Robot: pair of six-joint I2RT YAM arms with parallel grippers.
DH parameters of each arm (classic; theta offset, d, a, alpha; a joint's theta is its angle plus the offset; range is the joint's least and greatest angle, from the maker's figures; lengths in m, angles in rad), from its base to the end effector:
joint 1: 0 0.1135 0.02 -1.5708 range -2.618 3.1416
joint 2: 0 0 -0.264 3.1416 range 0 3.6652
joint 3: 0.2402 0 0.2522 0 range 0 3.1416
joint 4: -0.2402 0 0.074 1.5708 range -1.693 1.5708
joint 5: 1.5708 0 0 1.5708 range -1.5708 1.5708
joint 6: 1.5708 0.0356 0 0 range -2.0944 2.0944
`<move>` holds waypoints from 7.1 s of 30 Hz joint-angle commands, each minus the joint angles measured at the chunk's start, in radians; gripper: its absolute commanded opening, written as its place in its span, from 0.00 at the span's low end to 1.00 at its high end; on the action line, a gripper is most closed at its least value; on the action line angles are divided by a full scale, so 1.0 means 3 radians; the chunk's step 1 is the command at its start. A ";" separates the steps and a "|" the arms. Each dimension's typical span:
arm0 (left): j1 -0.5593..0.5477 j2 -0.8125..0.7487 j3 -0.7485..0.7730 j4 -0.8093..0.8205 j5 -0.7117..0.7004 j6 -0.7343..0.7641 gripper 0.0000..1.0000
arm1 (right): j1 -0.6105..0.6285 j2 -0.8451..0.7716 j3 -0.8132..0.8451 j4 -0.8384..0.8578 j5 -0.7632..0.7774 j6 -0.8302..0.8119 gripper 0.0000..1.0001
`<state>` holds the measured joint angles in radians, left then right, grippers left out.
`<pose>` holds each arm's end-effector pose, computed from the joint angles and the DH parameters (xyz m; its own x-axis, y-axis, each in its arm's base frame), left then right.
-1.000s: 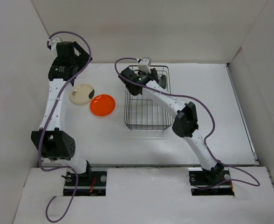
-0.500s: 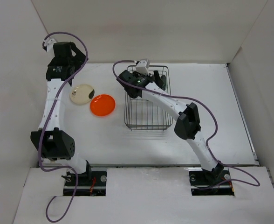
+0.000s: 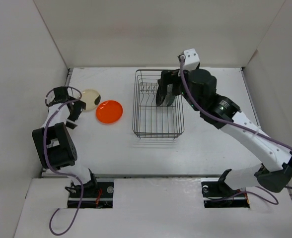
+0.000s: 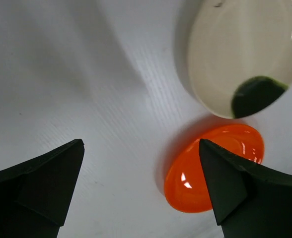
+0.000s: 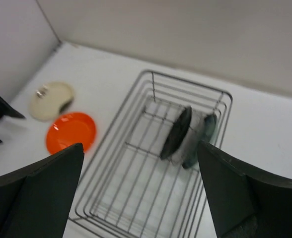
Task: Load the plates into the dish rack
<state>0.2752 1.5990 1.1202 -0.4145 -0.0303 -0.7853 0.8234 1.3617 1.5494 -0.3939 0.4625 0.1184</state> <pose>0.3281 0.0938 0.2324 -0.3253 -0.8262 -0.4600 -0.7351 0.5269 -0.4265 0.2144 0.2080 0.4547 -0.1807 -0.0394 -0.9828 -0.3406 0.9399 0.0249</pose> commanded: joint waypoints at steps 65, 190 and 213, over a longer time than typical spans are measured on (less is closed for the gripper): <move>-0.0585 -0.0410 0.0879 0.1156 0.0697 0.0674 0.00 | -0.0530 -0.0045 -0.0548 0.1574 -0.2446 -0.0174 1.00; -0.0657 -0.0508 -0.1064 0.1115 0.0352 -0.0240 0.64 | -0.0081 0.0662 0.0640 0.0290 -0.0365 0.0050 1.00; -0.0626 0.0269 -0.1024 0.1515 0.0326 -0.0742 0.24 | -0.0081 -0.0243 -0.0061 0.0592 -0.0596 0.0116 1.00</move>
<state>0.0834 1.6474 0.8001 0.0898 0.0868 -0.9989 0.7933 1.3407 1.5444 -0.2768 0.2955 0.1467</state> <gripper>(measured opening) 0.263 0.998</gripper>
